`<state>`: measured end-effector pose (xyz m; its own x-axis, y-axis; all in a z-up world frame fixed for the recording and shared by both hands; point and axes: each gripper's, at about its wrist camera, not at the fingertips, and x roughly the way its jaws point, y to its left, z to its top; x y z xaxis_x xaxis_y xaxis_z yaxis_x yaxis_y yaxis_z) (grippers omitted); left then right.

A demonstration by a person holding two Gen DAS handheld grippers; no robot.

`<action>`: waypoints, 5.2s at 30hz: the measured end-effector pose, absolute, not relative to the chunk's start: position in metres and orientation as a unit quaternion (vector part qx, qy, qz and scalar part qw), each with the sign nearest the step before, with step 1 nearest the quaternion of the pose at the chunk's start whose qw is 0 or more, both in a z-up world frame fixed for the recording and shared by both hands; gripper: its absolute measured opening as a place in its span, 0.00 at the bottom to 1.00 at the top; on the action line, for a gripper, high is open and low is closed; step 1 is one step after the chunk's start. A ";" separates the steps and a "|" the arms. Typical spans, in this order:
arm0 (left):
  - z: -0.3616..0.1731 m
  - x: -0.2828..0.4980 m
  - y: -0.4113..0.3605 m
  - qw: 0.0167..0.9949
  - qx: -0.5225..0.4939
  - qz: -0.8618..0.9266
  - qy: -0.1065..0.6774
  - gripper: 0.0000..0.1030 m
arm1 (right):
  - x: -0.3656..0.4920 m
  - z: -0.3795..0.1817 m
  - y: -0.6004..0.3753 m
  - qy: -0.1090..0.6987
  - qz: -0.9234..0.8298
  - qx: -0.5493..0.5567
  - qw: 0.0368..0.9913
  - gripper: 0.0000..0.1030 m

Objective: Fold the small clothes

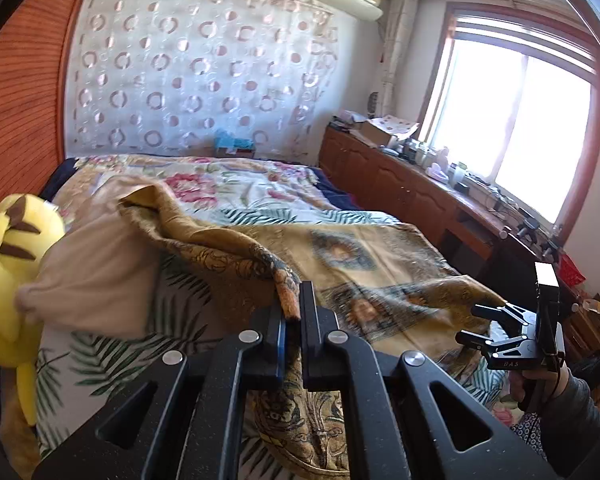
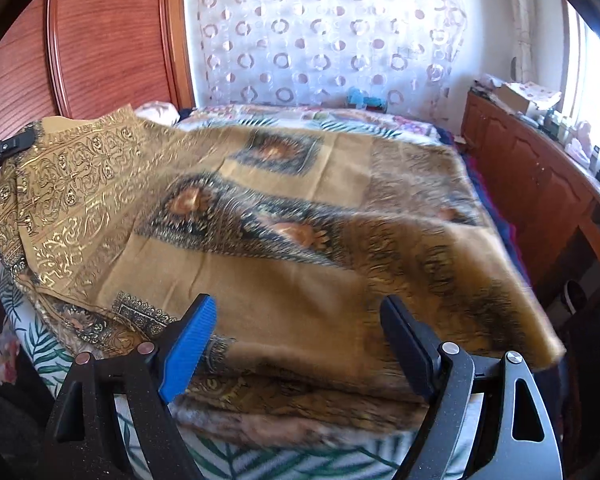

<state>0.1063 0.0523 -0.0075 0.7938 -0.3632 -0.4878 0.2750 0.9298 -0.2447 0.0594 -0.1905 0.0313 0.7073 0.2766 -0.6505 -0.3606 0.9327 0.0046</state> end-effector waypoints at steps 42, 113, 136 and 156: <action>0.037 0.149 -0.134 0.900 0.060 -0.313 0.299 0.72 | -0.001 0.048 -0.270 0.280 0.110 -0.002 0.954 0.83; -0.065 0.212 0.005 0.906 0.001 -0.216 0.365 0.72 | 0.261 0.082 -0.209 0.365 0.183 -0.104 0.907 0.04; -0.078 0.213 -0.057 0.886 0.029 -0.249 0.389 0.72 | 0.207 0.057 -0.215 0.383 0.132 -0.067 0.912 0.37; -0.104 0.214 -0.090 0.868 0.092 -0.245 0.421 0.85 | 0.092 0.033 -0.250 0.421 0.154 -0.057 0.892 0.37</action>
